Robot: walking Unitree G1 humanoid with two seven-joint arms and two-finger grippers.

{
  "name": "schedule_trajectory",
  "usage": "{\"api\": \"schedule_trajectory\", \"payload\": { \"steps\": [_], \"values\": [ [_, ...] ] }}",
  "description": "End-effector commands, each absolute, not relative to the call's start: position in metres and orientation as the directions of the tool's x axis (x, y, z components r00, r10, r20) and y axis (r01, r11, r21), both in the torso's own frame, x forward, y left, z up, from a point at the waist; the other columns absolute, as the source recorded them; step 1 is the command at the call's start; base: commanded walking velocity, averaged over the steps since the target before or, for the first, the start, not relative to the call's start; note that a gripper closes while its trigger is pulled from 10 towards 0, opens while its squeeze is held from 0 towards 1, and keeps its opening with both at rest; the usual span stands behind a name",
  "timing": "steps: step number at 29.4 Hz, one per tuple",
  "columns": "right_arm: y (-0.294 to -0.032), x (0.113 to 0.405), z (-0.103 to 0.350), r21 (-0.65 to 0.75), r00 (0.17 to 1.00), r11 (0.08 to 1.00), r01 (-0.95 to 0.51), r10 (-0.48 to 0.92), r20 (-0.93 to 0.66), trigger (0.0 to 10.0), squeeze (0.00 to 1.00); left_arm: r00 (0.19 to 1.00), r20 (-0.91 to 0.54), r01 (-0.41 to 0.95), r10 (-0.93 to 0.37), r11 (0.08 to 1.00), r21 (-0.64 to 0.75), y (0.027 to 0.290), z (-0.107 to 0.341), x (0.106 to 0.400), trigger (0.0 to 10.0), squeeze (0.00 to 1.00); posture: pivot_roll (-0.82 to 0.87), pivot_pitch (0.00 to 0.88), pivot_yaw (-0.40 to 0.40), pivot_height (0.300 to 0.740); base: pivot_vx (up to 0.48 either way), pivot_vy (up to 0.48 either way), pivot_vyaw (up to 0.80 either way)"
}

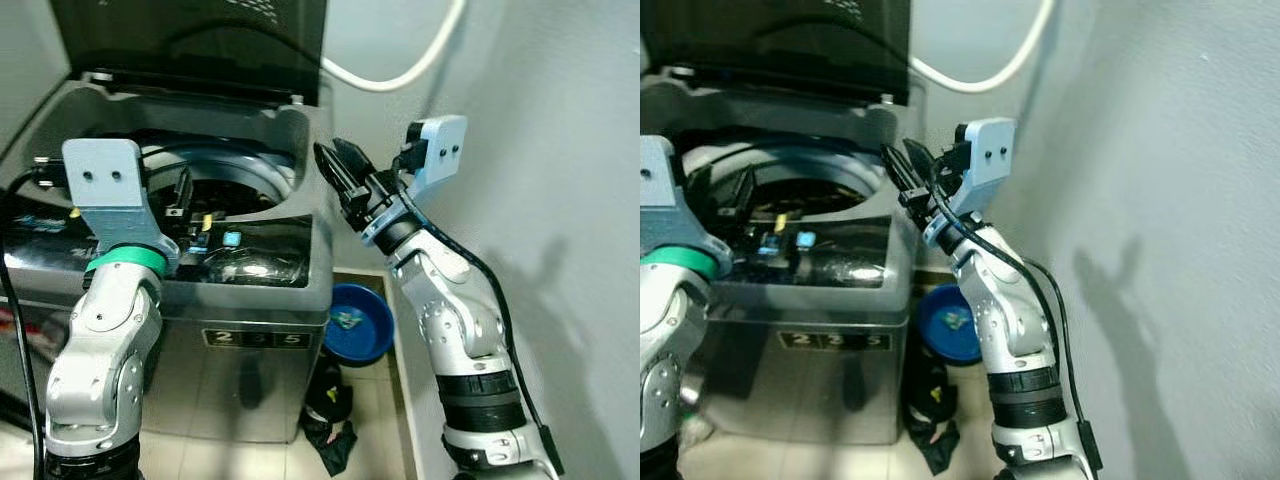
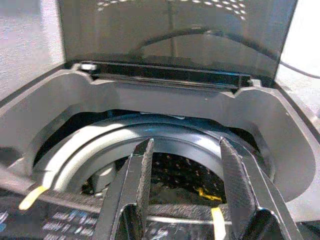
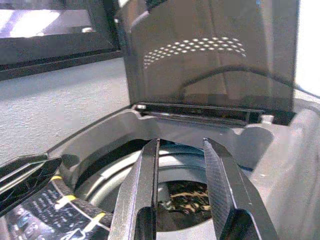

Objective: Clothes washing

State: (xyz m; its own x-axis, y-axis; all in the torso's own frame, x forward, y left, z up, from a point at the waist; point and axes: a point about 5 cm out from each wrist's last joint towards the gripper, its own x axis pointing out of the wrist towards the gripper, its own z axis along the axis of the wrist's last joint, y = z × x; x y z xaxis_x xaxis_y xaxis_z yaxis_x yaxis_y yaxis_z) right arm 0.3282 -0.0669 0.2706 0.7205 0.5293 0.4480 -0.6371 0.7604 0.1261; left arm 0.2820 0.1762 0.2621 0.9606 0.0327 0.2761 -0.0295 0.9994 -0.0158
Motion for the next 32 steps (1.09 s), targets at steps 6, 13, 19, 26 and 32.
{"api": "schedule_trajectory", "payload": {
  "steps": [6, 13, 19, 26, 32],
  "values": [
    [-0.0716, 0.3258, 0.2704, 0.126, 0.724, 0.772, -0.623, 0.508, 0.467, 10.0, 0.0, 0.967, 0.254, 0.002, 0.011, 0.999, -0.049, 0.1747, 0.257, 0.2807, 10.0, 0.0, 0.13, 0.052, -0.007, 0.74, 0.0, 0.0, 0.8],
    [-0.0705, 0.3254, 0.271, 0.126, 0.719, 0.768, -0.628, 0.511, 0.471, 10.0, 0.0, 0.969, 0.246, -0.002, 0.011, 0.999, -0.039, 0.1763, 0.2548, 0.2807, 10.0, 0.0, 0.14, 0.051, -0.009, 0.74, 0.0, 0.0, 0.8],
    [-0.0699, 0.3249, 0.271, 0.127, 0.716, 0.765, -0.631, 0.512, 0.474, 10.0, 0.0, 0.968, 0.251, -0.016, 0.013, 1.0, 0.01, 0.1765, 0.2555, 0.2808, 10.0, 0.0, 0.14, 0.051, -0.008, 0.74, 0.0, 0.0, 0.79],
    [-0.0701, 0.3244, 0.2706, 0.13, 0.716, 0.765, -0.631, 0.509, 0.478, 10.0, 0.0, 0.965, 0.264, -0.021, 0.014, 1.0, 0.023, 0.1776, 0.2582, 0.2806, 10.0, 0.0, 0.14, 0.053, -0.004, 0.74, 0.0, 0.0, 0.79],
    [-0.0703, 0.3245, 0.2714, 0.134, 0.715, 0.765, -0.63, 0.504, 0.485, 10.0, 0.0, 0.964, 0.267, -0.01, 0.004, 1.0, 0.021, 0.1769, 0.2598, 0.2809, 10.0, 0.0, 0.15, 0.053, 0.003, 0.74, 0.0, 0.0, 0.79]
  ]
}}
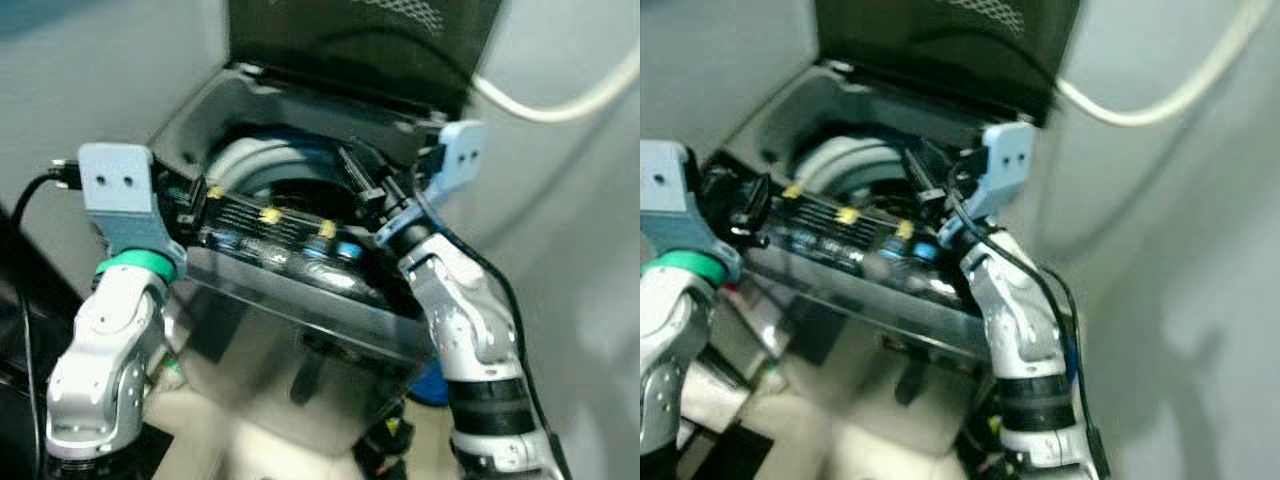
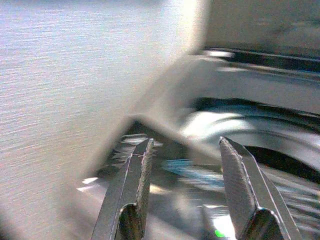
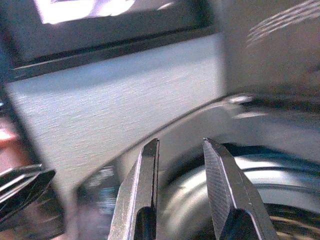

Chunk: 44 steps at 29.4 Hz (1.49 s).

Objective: Clothes washing

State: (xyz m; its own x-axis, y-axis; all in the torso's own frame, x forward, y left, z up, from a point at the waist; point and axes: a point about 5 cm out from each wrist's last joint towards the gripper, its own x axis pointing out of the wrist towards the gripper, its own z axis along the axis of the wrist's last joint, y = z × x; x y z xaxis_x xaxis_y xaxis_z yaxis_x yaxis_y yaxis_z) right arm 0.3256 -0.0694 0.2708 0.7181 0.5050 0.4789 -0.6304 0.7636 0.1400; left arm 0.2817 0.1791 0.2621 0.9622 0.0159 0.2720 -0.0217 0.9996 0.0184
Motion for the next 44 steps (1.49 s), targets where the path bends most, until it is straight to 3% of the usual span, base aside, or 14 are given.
{"api": "schedule_trajectory", "payload": {
  "steps": [1, 21, 31, 36, 44],
  "values": [
    [-0.07, 0.325, 0.271, 0.134, 0.715, 0.765, -0.63, 0.504, 0.485, 10.0, 0.0, 0.964, 0.267, -0.009, 0.003, 1.0, 0.021, 0.177, 0.26, 0.281, 10.0, 0.0, 0.15, 0.053, 0.003, 0.74, 0.0, 0.0, 0.79],
    [-0.072, 0.324, 0.27, 0.138, 0.712, 0.764, -0.631, 0.499, 0.493, 10.0, 0.0, 0.968, 0.25, 0.006, -0.011, 1.0, 0.021, 0.177, 0.257, 0.282, 10.0, 0.0, 0.15, 0.032, 0.013, 0.74, 0.0, 0.0, 0.79],
    [-0.078, 0.324, 0.256, 0.131, 0.735, 0.782, -0.609, 0.495, 0.463, 10.0, 0.0, 0.983, 0.164, -0.08, 0.084, 0.996, -0.029, 0.2, 0.226, 0.281, 10.0, 0.0, 0.15, 0.007, 0.013, 0.74, 0.0, 0.0, 0.79],
    [-0.083, 0.324, 0.247, 0.123, 0.75, 0.794, -0.595, 0.494, 0.439, 10.0, 0.0, 0.985, 0.145, -0.099, 0.097, 0.995, 0.011, 0.205, 0.218, 0.28, 10.0, 0.0, 0.15, 0.001, 0.011, 0.74, 0.0, 0.0, 0.79],
    [-0.106, 0.323, 0.208, 0.163, 0.832, 0.842, -0.514, 0.443, 0.332, 10.0, 0.0, 0.992, 0.024, -0.121, 0.12, 0.991, 0.061, 0.219, 0.165, 0.268, 10.0, 0.0, 0.15, 0.0, 0.013, 0.74, 0.0, 0.0, 0.79]
  ]
}}
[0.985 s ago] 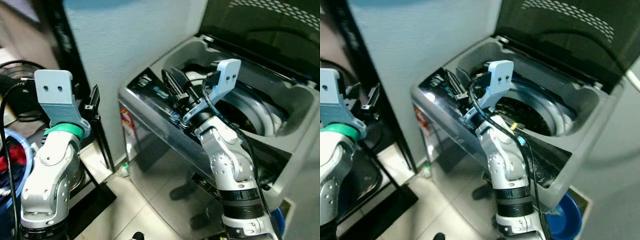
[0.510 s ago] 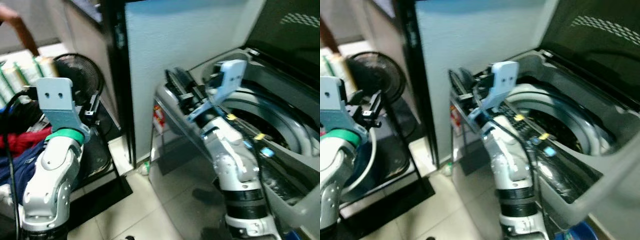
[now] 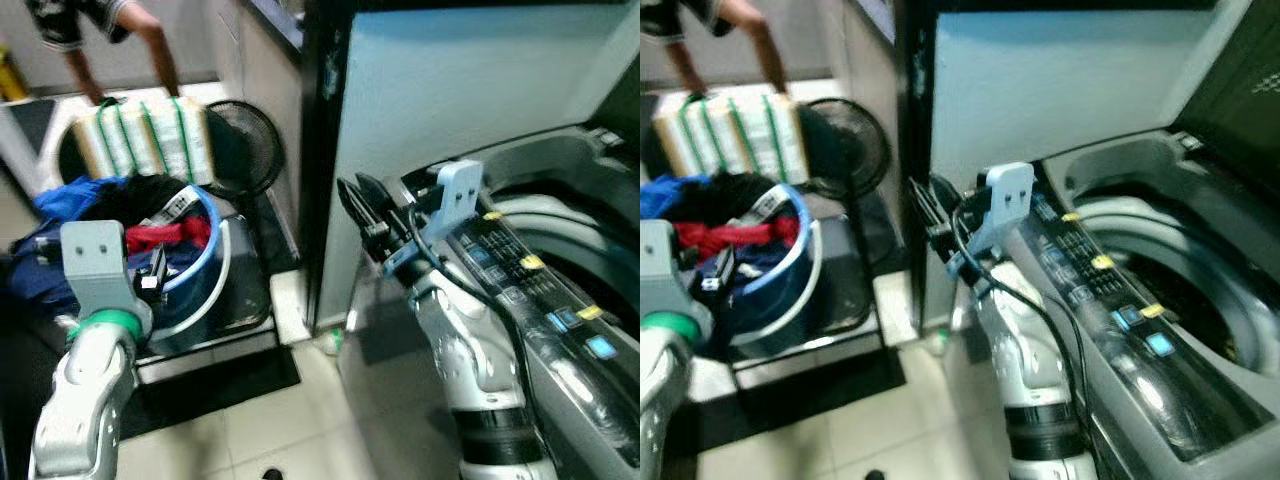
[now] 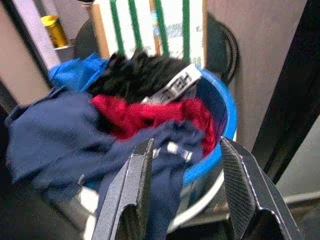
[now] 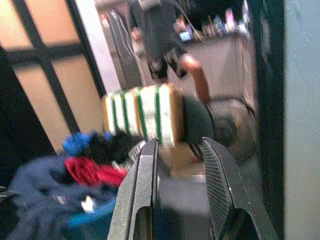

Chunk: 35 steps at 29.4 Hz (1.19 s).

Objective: Clothes washing

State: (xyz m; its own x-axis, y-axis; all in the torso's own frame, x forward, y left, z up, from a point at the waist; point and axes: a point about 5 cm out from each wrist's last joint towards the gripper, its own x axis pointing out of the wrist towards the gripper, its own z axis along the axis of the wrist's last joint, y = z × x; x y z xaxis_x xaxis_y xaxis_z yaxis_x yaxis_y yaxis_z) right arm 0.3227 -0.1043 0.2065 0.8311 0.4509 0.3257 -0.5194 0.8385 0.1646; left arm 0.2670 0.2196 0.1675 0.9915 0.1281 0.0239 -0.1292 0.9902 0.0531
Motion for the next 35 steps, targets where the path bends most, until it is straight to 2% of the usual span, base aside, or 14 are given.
{"api": "schedule_trajectory", "payload": {
  "steps": [1, 9, 14, 33, 35],
  "values": [
    [-0.107, 0.322, 0.205, 0.165, 0.837, 0.844, -0.51, 0.442, 0.324, 10.0, 0.0, 0.992, 0.017, -0.126, 0.125, 0.99, 0.06, 0.219, 0.162, 0.267, 10.0, 0.0, 0.15, 0.0, 0.013, 0.74, 0.0, 0.0, 0.79],
    [-0.109, 0.322, 0.195, 0.18, 0.851, 0.85, -0.495, 0.434, 0.295, 10.0, 0.0, 0.996, 0.02, -0.086, 0.085, 0.994, 0.064, 0.207, 0.159, 0.268, 10.0, 0.0, 0.13, 0.006, 0.019, 0.74, 0.0, 0.0, 0.79],
    [-0.109, 0.322, 0.193, 0.191, 0.858, 0.853, -0.485, 0.423, 0.29, 10.0, 0.0, 0.996, 0.058, -0.075, 0.074, 0.997, 0.019, 0.198, 0.163, 0.269, 10.0, 0.0, 0.13, 0.019, 0.022, 0.74, 0.0, 0.0, 0.79],
    [-0.108, 0.324, 0.185, 0.231, 0.869, 0.849, -0.476, 0.413, 0.271, 10.0, 0.0, 0.994, 0.095, -0.062, 0.061, 0.998, 0.003, 0.193, 0.164, 0.267, 10.0, 0.0, 0.13, 0.035, 0.012, 0.74, 0.0, 0.439, 0.0],
    [-0.108, 0.323, 0.185, 0.231, 0.869, 0.848, -0.476, 0.414, 0.271, 10.0, 0.0, 0.993, 0.111, -0.041, 0.039, 0.999, 0.015, 0.19, 0.166, 0.266, 10.0, 0.0, 0.13, 0.037, 0.013, 0.74, 0.0, -0.48, 0.0]
  ]
}}
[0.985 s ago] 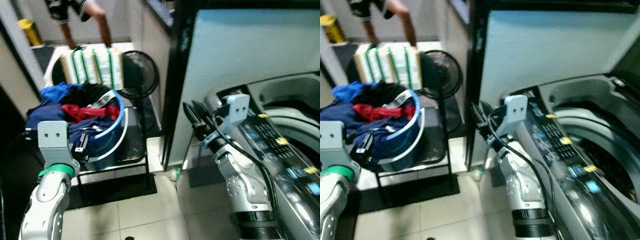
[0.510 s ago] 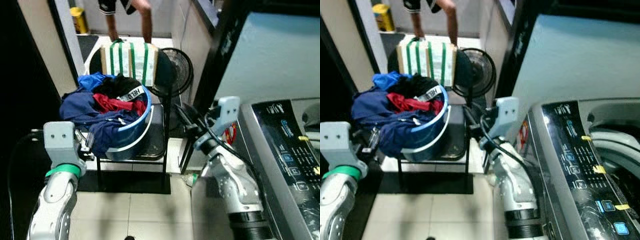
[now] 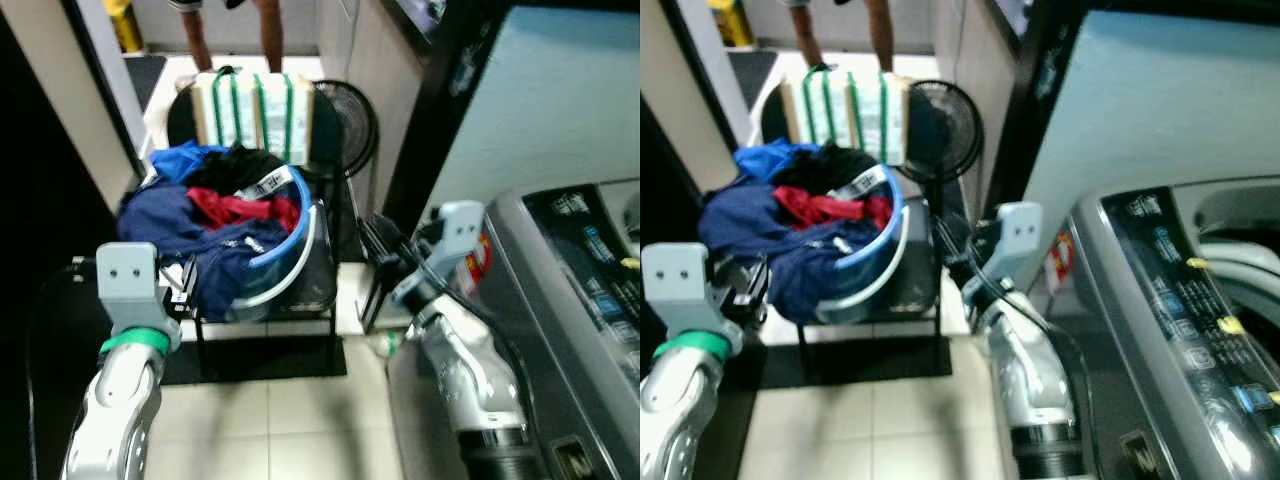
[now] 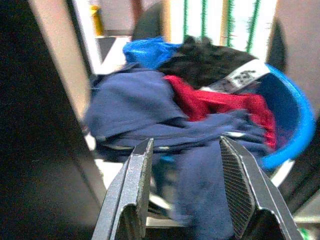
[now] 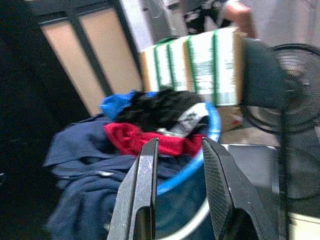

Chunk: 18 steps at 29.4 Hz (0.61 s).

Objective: Clothes washing

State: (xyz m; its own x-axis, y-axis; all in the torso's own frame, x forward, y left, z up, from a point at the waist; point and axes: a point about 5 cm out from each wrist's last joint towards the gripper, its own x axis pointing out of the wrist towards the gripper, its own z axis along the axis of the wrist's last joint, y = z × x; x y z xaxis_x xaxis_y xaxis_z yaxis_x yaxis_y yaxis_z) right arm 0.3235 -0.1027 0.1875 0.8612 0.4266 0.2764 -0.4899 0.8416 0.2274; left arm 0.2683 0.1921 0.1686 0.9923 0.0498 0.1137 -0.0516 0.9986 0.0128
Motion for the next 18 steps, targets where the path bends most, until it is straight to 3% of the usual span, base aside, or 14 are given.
{"api": "schedule_trajectory", "payload": {
  "steps": [1, 18],
  "values": [
    [-0.108, 0.322, 0.185, 0.231, 0.868, 0.848, -0.478, 0.415, 0.272, 10.0, 0.0, 0.992, 0.121, -0.024, 0.022, 1.0, 0.019, 0.187, 0.167, 0.265, 10.0, 0.0, 0.13, 0.037, 0.013, 0.74, 0.0, -0.48, 0.0],
    [-0.109, 0.321, 0.173, 0.217, 0.881, 0.86, -0.462, 0.416, 0.225, 10.0, 0.0, 0.99, 0.122, -0.061, 0.066, 0.997, -0.042, 0.19, 0.162, 0.264, 10.0, 0.0, 0.13, 0.042, 0.013, 0.74, 0.0, -0.028, 0.0]
  ]
}}
